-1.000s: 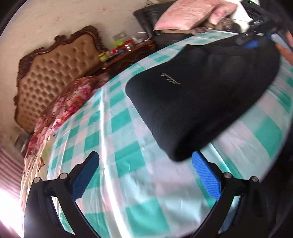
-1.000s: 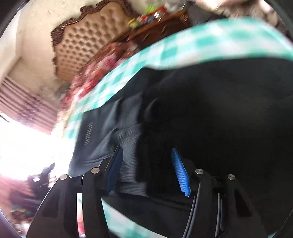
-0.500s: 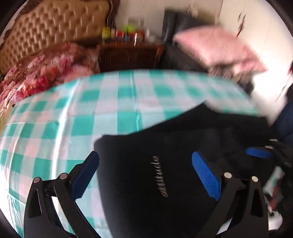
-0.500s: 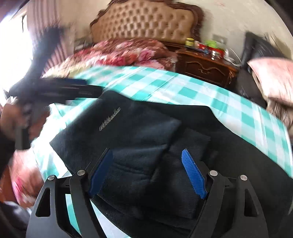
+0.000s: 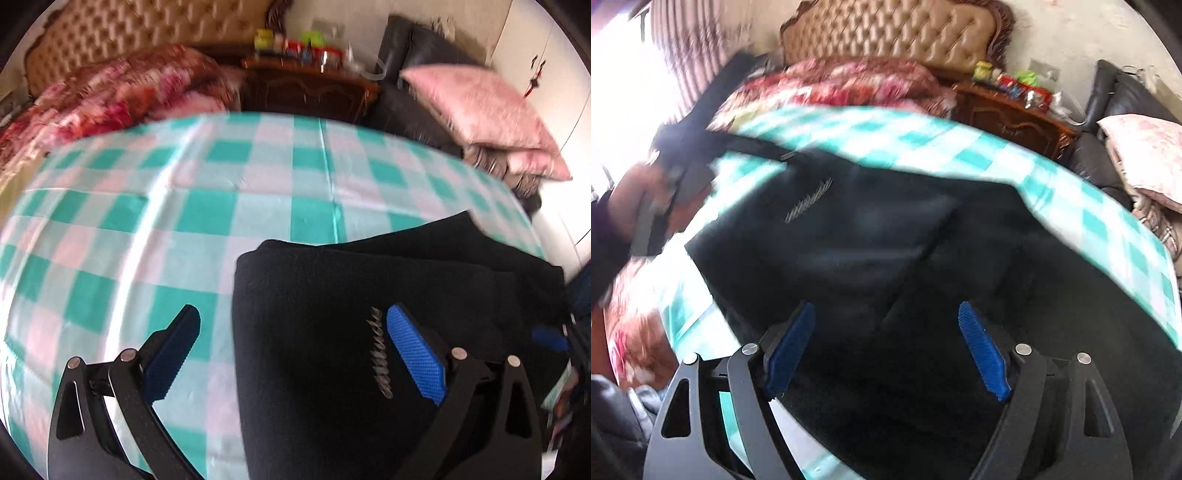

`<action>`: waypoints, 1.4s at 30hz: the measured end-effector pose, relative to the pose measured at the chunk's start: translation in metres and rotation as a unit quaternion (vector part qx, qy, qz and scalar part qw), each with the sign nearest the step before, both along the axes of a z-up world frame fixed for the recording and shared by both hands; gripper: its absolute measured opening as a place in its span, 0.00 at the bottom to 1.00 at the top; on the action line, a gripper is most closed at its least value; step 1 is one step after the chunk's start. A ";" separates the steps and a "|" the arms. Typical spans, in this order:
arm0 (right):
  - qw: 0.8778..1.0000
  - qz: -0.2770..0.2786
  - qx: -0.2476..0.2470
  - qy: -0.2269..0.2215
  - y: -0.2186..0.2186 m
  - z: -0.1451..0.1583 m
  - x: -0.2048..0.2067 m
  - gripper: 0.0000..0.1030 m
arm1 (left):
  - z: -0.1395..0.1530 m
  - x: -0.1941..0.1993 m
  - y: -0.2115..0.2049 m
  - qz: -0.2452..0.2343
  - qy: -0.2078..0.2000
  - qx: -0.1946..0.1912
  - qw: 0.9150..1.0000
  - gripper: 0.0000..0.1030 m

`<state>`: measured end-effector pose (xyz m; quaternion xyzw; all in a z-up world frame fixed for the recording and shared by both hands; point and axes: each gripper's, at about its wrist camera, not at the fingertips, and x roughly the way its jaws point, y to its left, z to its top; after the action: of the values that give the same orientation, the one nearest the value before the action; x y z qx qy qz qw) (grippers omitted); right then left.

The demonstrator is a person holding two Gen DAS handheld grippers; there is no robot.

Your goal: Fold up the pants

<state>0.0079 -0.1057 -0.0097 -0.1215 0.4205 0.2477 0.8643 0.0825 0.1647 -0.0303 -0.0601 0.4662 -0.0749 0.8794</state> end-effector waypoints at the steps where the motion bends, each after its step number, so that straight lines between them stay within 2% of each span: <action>1: 1.000 -0.005 -0.004 -0.004 0.000 0.003 0.006 0.77 | 0.006 -0.012 -0.003 -0.007 -0.009 0.001 1.000 0.98; 4: 1.000 -0.002 -0.010 0.016 0.004 -0.004 0.035 0.79 | 0.003 -0.040 -0.020 -0.031 -0.013 0.024 0.999 0.98; 7: 0.997 0.004 -0.048 0.053 0.012 -0.031 0.052 0.80 | -0.021 -0.060 -0.038 -0.053 0.001 0.076 0.996 0.98; 8: 0.996 0.001 -0.060 0.065 0.012 -0.042 0.054 0.84 | -0.031 -0.063 -0.038 -0.053 0.009 0.084 0.995 0.98; 9: 0.996 -0.009 -0.046 0.073 0.008 -0.046 0.057 0.86 | -0.039 -0.065 -0.035 -0.051 0.014 0.071 0.996 0.98; 12: 0.996 -0.018 -0.017 0.082 -0.001 -0.049 0.056 0.87 | -0.054 -0.063 -0.014 -0.032 0.030 -0.009 0.999 0.99; 13: 0.997 -0.017 -0.018 0.079 0.000 -0.049 0.055 0.87 | -0.055 -0.062 -0.013 -0.033 0.031 -0.014 0.999 0.99; 18: 0.996 -0.021 -0.026 0.082 0.002 -0.047 0.054 0.87 | -0.048 -0.061 -0.020 -0.038 0.038 0.015 0.998 0.99; 19: 0.996 -0.026 -0.029 0.081 0.002 -0.044 0.053 0.87 | -0.039 -0.062 -0.021 -0.030 0.036 0.023 0.999 0.98; 21: 0.996 -0.036 -0.028 0.072 0.000 -0.036 0.049 0.87 | -0.012 -0.066 -0.027 -0.037 0.000 0.031 0.999 0.98; 24: 0.999 -0.031 -0.018 0.018 -0.002 -0.013 0.030 0.87 | 0.024 -0.045 -0.037 -0.049 -0.040 0.044 0.997 0.98; 27: 1.000 0.005 0.003 -0.002 0.002 -0.002 0.009 0.88 | 0.019 -0.005 -0.045 -0.061 -0.015 0.036 0.997 0.98; 30: 0.999 0.033 -0.006 0.020 0.007 -0.013 -0.004 0.88 | -0.011 0.035 -0.056 -0.077 0.035 0.043 0.995 0.98; 32: 0.999 0.032 -0.014 0.037 0.004 -0.026 -0.006 0.88 | -0.027 0.045 -0.060 -0.076 0.057 0.054 0.994 0.98; 35: 0.998 0.026 0.011 0.049 -0.007 -0.034 -0.004 0.88 | -0.031 0.045 -0.061 -0.075 0.058 0.065 0.993 0.98; 42: 0.998 0.019 0.027 0.056 -0.009 -0.040 -0.007 0.89 | -0.039 0.045 -0.060 -0.072 0.061 0.070 0.993 0.99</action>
<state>0.0010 -0.1151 -0.0493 -0.0923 0.4586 0.2820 0.8376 0.1273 0.1046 -0.0695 0.0309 0.5262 -0.1012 0.8438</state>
